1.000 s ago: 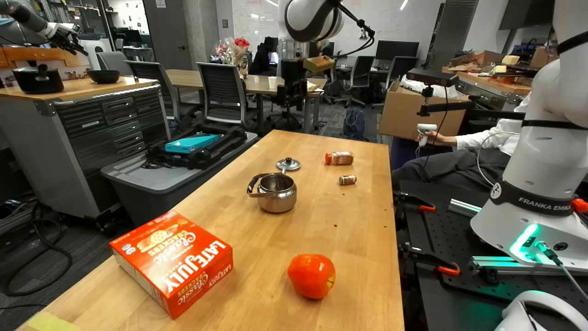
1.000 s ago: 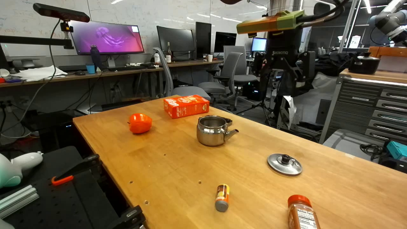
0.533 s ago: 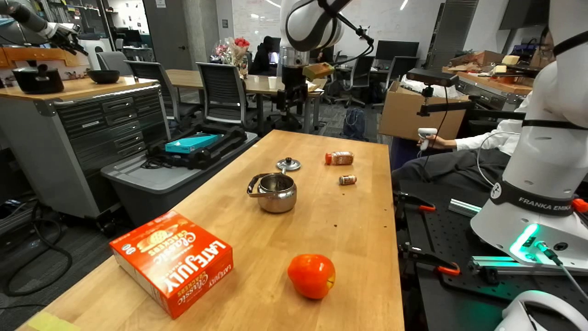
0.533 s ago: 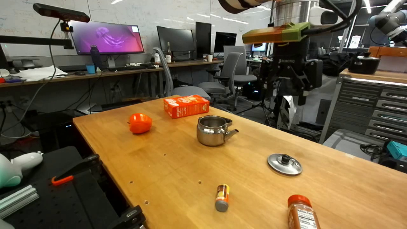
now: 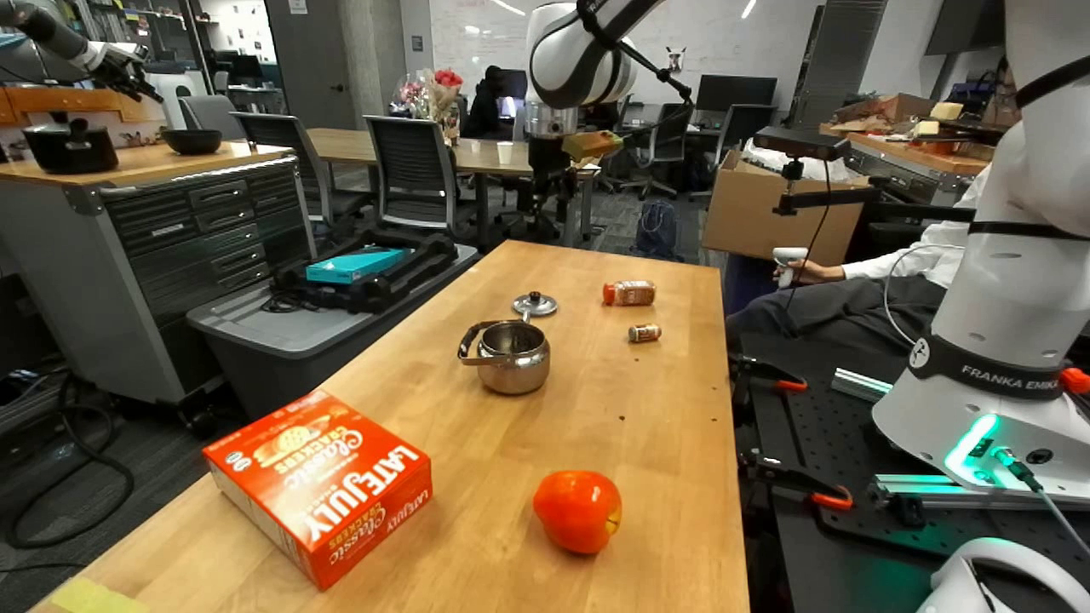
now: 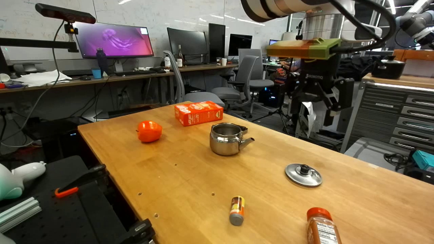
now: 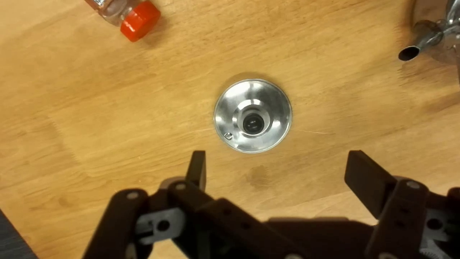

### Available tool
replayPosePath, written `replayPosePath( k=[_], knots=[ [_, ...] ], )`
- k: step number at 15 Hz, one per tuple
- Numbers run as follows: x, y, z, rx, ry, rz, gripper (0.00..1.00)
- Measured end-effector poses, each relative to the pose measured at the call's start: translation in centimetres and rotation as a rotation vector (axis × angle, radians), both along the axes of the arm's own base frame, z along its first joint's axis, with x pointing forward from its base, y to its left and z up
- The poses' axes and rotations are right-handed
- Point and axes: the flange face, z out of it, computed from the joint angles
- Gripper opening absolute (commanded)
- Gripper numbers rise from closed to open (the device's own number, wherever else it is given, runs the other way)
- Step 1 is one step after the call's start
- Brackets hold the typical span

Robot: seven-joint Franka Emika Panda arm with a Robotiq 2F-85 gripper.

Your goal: Place the silver lid on the silver kettle

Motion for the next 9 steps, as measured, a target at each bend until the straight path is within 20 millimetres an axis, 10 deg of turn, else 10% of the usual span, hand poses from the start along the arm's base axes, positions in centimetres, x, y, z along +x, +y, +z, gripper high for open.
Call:
replayPosePath(
  k=[9],
  knots=[
    [1.3, -1.5, -2.9, -0.002, 0.023, -0.017, 1.00]
  ],
)
